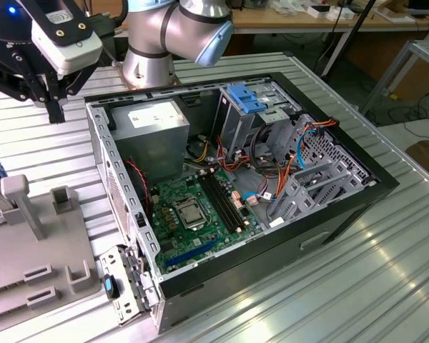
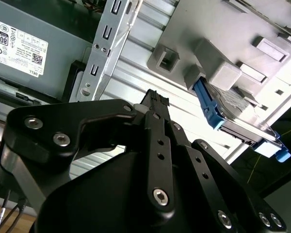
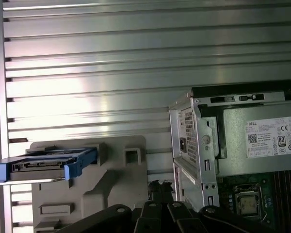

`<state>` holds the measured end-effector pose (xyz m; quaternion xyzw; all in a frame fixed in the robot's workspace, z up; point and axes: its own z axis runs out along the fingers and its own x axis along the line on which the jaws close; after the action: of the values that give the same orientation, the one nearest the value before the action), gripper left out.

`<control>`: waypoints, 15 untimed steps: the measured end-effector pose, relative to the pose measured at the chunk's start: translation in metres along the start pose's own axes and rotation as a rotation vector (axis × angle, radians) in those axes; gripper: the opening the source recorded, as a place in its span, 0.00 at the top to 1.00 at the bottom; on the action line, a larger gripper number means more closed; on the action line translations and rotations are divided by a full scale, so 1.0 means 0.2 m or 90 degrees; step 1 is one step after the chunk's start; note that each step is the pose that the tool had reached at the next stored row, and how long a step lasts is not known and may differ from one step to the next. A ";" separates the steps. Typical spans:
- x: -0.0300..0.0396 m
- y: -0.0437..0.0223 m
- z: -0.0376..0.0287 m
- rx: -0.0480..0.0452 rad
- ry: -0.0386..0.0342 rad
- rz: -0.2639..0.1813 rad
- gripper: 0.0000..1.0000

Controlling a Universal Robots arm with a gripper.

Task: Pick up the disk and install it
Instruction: 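Reach for the disk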

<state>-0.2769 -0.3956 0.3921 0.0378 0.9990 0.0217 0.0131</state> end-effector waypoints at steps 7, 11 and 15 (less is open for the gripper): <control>0.051 -0.004 -0.001 0.0000 0.0000 0.000 0.89; 0.079 -0.006 -0.002 0.0000 0.0000 0.000 0.89; 0.111 -0.008 -0.002 0.0000 0.0000 0.000 0.89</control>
<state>-0.2992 -0.3956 0.3919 0.0379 0.9990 0.0217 0.0131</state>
